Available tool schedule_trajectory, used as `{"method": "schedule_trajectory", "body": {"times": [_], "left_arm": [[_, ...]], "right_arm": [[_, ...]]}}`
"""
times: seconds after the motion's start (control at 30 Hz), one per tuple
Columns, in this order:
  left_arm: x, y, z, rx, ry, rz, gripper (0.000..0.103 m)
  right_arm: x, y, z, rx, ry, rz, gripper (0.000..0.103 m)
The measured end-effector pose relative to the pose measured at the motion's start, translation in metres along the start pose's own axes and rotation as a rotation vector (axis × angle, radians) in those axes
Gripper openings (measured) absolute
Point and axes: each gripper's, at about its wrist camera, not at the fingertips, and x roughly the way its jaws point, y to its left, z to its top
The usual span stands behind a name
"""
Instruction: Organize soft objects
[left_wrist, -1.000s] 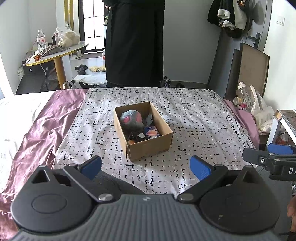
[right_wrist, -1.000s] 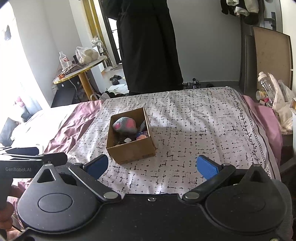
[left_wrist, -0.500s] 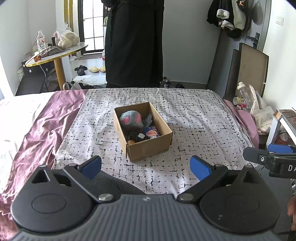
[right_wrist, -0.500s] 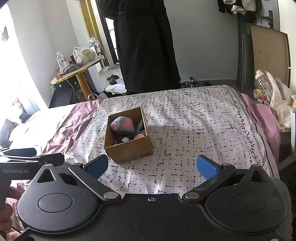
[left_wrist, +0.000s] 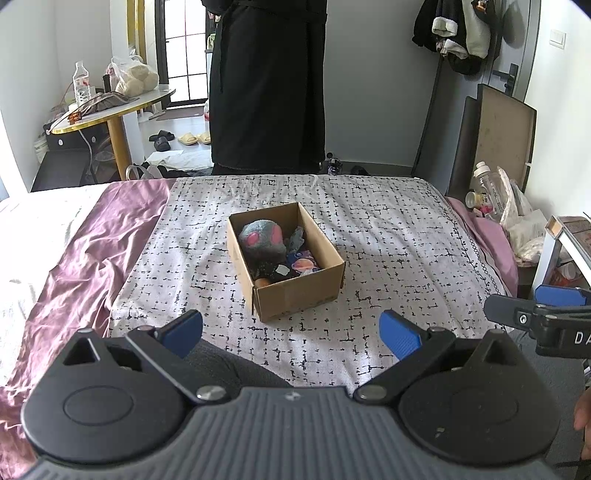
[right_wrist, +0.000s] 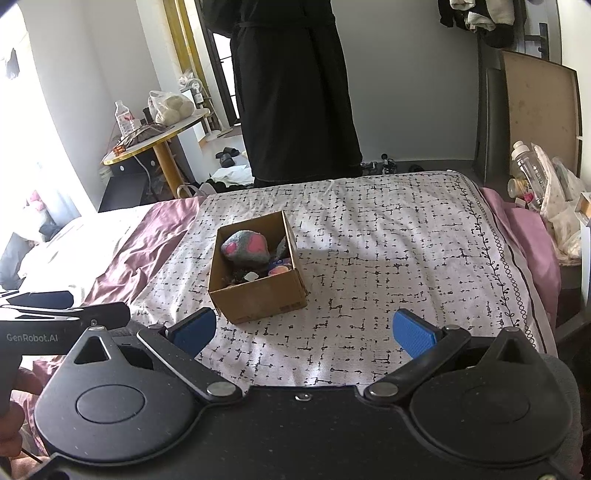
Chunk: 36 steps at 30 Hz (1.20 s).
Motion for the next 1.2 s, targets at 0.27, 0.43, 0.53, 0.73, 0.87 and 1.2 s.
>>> {"method": "schedule_trajectory", "body": {"times": [0.27, 0.43, 0.53, 0.73, 0.87, 1.2], "left_arm": [[0.0001, 0.0012, 0.0002, 0.000, 0.001, -0.003, 0.101], [0.0001, 0.0013, 0.0002, -0.001, 0.001, -0.003, 0.101], [0.0002, 0.0013, 0.0002, 0.000, 0.002, -0.003, 0.101], [0.0005, 0.0026, -0.0007, -0.002, 0.002, -0.004, 0.101], [0.0007, 0.0029, -0.0008, -0.001, 0.002, -0.004, 0.101], [0.0001, 0.0043, -0.0008, -0.001, 0.000, -0.003, 0.101]], "right_arm": [[0.0004, 0.0011, -0.0011, -0.004, 0.002, -0.001, 0.103], [0.0003, 0.0012, -0.0010, -0.005, 0.003, -0.001, 0.103], [0.0007, 0.0014, -0.0009, -0.006, 0.004, -0.002, 0.103], [0.0007, 0.0012, -0.0016, -0.008, 0.002, -0.001, 0.103], [0.0006, 0.0013, -0.0015, -0.008, 0.002, -0.001, 0.103], [0.0004, 0.0008, -0.0013, -0.010, 0.003, -0.001, 0.103]]}}
